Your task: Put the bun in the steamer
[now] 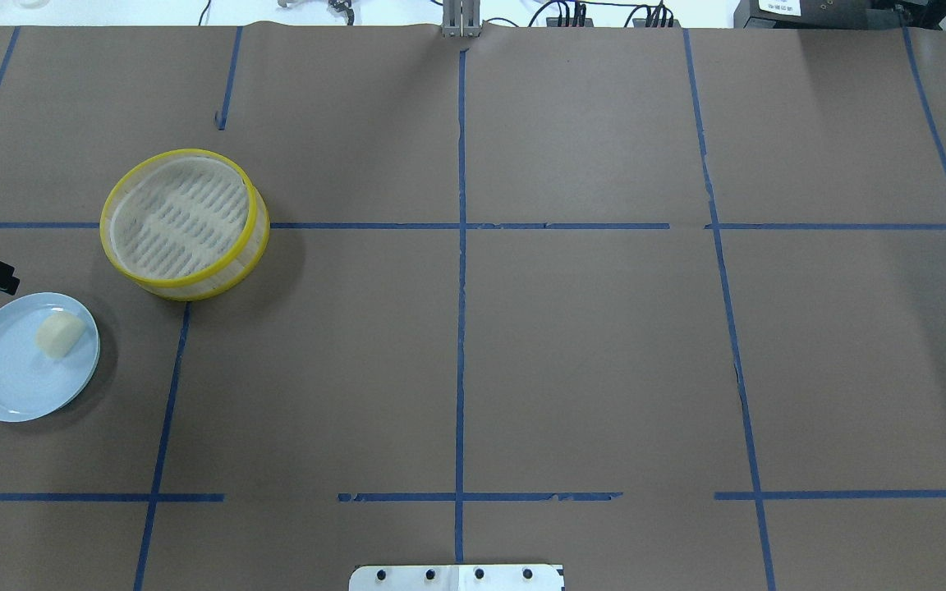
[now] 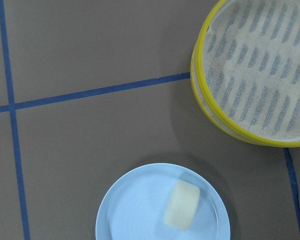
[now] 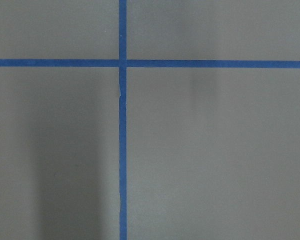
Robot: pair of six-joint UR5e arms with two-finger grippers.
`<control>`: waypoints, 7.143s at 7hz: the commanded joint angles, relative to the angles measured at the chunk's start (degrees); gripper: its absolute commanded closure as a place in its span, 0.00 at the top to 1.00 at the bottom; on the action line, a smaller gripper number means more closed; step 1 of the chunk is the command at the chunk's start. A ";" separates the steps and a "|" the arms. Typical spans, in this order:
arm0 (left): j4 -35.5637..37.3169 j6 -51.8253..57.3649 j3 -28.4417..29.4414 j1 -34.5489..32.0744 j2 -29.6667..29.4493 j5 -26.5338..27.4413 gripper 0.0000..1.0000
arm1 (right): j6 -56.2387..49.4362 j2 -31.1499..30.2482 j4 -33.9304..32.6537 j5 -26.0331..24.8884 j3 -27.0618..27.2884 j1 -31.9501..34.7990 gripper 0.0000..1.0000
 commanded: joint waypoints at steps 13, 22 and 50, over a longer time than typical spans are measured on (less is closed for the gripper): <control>-13.74 -6.72 13.16 9.95 -1.93 -0.16 0.86 | 0.00 0.00 0.00 0.00 0.00 -0.02 1.00; -14.88 -6.37 12.20 9.69 -1.75 -0.51 0.31 | 0.00 0.00 0.00 0.00 0.00 0.07 1.00; 11.65 13.33 9.14 -8.46 -24.46 -3.85 1.00 | 0.00 0.00 0.00 0.00 0.00 0.07 1.00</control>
